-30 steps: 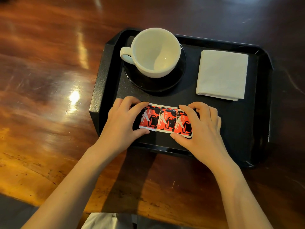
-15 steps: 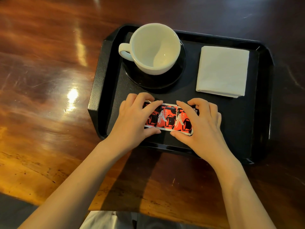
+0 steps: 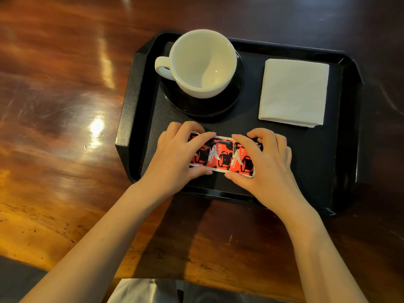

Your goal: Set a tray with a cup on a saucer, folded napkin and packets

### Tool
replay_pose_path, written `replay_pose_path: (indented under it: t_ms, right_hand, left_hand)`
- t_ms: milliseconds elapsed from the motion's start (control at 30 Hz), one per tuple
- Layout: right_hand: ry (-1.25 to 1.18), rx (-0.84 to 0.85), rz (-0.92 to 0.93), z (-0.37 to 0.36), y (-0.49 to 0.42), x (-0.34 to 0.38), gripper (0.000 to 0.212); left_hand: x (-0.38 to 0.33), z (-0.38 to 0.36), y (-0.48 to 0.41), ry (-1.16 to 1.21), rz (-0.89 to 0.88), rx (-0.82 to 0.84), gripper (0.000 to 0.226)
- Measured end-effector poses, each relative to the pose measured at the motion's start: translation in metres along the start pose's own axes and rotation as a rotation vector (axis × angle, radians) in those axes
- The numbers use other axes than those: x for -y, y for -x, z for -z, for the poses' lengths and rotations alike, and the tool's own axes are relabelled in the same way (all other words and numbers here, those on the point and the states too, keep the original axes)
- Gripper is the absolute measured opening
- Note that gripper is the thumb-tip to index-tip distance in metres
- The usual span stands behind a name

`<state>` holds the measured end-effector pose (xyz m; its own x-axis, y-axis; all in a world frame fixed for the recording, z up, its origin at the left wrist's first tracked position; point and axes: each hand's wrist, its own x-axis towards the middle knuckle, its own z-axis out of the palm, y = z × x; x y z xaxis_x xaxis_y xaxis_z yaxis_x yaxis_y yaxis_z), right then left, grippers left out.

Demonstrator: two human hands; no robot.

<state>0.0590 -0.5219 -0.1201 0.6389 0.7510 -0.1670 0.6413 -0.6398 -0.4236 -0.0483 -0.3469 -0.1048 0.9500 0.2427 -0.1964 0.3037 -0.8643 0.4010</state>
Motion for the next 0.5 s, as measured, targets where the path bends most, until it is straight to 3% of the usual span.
replay_pose_path:
  t_ms: [267, 500]
  right_hand:
    - [-0.074, 0.069, -0.058, 0.014, -0.001, 0.002, 0.081]
    - [-0.169, 0.341, -0.282, 0.073, -0.012, -0.002, 0.058]
  left_hand:
    - [0.002, 0.013, 0.001, 0.029, -0.014, 0.003, 0.079]
    - [0.013, 0.069, -0.008, 0.196, 0.065, 0.171, 0.038]
